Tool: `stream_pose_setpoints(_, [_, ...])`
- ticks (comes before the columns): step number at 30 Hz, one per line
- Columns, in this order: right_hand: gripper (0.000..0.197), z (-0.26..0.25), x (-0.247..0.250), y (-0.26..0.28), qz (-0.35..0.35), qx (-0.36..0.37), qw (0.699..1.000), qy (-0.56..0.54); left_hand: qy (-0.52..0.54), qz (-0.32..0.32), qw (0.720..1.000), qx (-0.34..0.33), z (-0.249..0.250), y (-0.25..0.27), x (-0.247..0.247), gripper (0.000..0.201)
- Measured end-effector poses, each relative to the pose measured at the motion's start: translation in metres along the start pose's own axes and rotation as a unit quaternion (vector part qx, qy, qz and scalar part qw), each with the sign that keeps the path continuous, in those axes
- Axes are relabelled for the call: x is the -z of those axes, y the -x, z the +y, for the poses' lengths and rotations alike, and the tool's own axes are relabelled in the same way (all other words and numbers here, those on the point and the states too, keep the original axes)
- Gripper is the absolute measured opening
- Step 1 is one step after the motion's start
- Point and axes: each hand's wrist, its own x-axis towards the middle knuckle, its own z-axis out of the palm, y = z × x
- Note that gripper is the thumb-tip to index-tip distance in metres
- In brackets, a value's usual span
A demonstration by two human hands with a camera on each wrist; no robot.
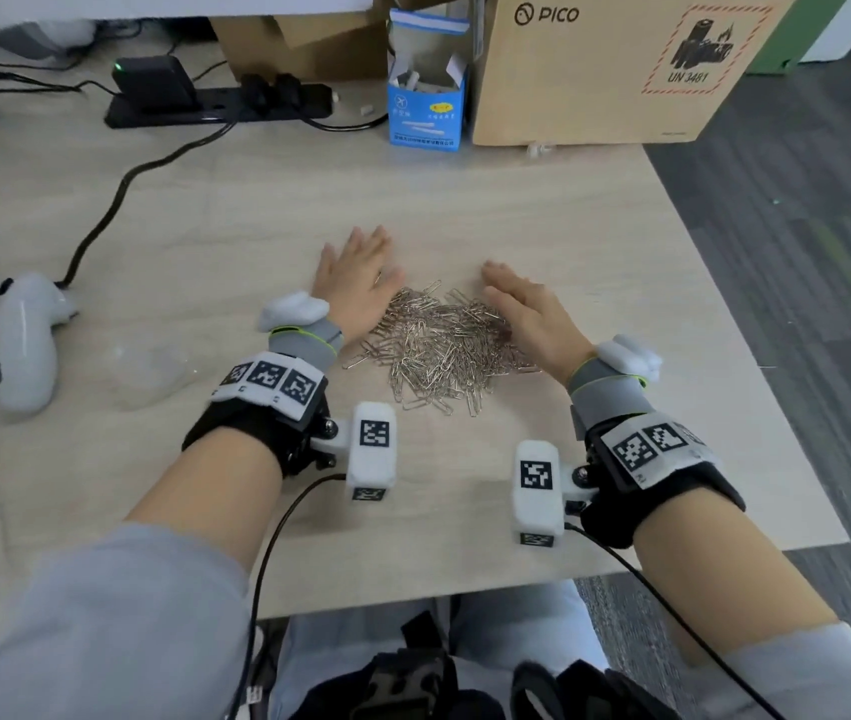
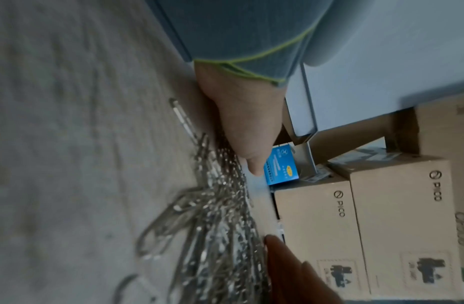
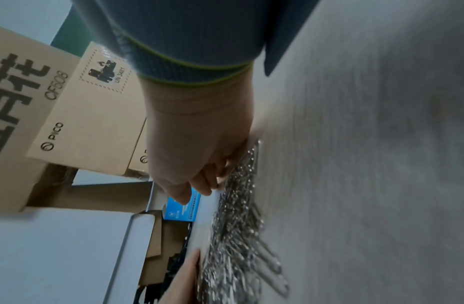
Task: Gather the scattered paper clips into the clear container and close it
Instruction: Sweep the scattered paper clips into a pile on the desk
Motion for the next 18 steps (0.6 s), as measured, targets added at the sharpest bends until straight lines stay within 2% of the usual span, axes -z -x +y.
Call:
stream_pose_setpoints(1, [0.042,0.001,-0.009,0.018,-0.017,0.008,1.000,0.025,-0.022,-0.010,1.000,-0.012,0.000,0.019,-0.005,0.051])
stream_pose_setpoints(5, [0.042,-0.001,-0.020,0.020,-0.067,0.046,0.990,0.115,0.012,-0.021,0.998,-0.066,0.011,0.027,-0.011,0.047])
stream_pose_setpoints(8, [0.041,-0.004,-0.021,0.020,-0.071,0.051,0.994,0.071,0.063,-0.042,0.993,-0.092,0.020,0.036,-0.015,0.045])
stream_pose_setpoints(11, [0.036,-0.007,-0.018,0.025,0.009,0.023,1.000,-0.017,0.171,-0.041,0.981,-0.081,0.019,0.048,-0.013,0.055])
stream_pose_setpoints(13, [0.035,-0.007,-0.011,0.031,0.094,0.019,0.995,-0.011,0.200,0.012,0.978,-0.061,0.013,0.055,-0.003,0.063])
stream_pose_setpoints(15, [0.038,-0.007,-0.002,0.040,0.147,0.017,0.988,0.034,0.140,0.073,0.987,-0.034,0.002,0.061,0.008,0.075])
stream_pose_setpoints(17, [0.052,-0.006,0.007,0.048,0.152,-0.015,0.982,0.111,0.073,0.070,0.995,0.011,-0.004,0.069,0.017,0.091])
stream_pose_setpoints(18, [0.061,-0.006,0.011,0.053,0.136,-0.039,0.980,0.144,0.063,0.049,0.996,0.025,-0.005,0.074,0.019,0.092])
